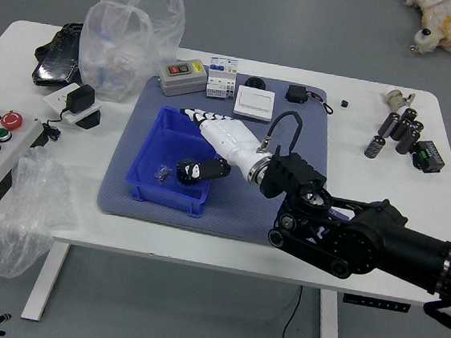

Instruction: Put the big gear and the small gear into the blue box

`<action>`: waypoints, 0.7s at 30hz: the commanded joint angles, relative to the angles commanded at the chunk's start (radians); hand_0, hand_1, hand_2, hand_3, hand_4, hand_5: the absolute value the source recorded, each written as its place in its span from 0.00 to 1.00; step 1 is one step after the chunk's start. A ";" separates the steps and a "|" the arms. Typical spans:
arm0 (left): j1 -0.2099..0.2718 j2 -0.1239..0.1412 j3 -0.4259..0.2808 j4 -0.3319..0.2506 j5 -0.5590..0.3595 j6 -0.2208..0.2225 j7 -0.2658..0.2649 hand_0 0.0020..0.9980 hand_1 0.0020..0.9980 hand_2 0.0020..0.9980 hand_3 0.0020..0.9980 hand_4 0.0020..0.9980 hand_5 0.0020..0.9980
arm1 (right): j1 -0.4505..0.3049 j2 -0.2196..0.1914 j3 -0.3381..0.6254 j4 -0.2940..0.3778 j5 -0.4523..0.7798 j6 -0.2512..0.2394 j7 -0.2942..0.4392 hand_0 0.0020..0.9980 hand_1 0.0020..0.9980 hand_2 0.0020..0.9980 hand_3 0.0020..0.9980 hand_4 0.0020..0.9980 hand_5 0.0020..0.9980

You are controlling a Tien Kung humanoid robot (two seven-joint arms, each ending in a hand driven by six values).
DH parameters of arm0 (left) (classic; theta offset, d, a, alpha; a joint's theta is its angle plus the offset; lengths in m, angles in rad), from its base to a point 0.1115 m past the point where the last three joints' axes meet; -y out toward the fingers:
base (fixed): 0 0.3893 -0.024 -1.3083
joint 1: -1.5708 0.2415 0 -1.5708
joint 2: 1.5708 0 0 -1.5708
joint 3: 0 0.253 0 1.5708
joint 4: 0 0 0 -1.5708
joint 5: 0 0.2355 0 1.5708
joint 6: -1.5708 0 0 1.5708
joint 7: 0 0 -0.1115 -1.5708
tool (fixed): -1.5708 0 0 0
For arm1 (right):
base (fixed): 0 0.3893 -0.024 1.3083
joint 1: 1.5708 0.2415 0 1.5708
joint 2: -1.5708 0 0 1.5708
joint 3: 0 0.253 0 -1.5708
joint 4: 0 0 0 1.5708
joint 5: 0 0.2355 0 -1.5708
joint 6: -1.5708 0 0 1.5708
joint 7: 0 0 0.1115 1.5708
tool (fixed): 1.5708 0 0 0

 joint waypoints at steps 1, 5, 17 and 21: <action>0.000 0.000 0.001 0.000 -0.001 0.000 0.000 0.66 0.51 0.52 0.73 0.74 0.69 | -0.007 -0.005 0.017 0.006 -0.004 -0.005 0.001 0.90 0.93 0.94 1.00 0.81 0.38; 0.001 -0.002 0.003 0.001 -0.005 0.000 -0.002 0.66 0.51 0.52 0.73 0.74 0.69 | -0.045 -0.040 0.100 0.050 -0.015 -0.045 0.019 0.81 0.86 0.89 0.96 0.80 0.38; 0.012 -0.008 0.002 0.001 -0.014 0.005 -0.002 0.66 0.51 0.53 0.73 0.74 0.69 | -0.269 -0.135 0.436 0.143 0.206 -0.162 0.233 0.70 0.74 0.78 0.86 0.80 0.44; 0.011 -0.010 0.009 0.003 -0.021 0.004 -0.008 0.66 0.51 0.53 0.73 0.74 0.69 | -0.353 -0.139 0.558 0.133 0.280 -0.158 0.309 0.70 0.74 0.78 0.86 0.80 0.44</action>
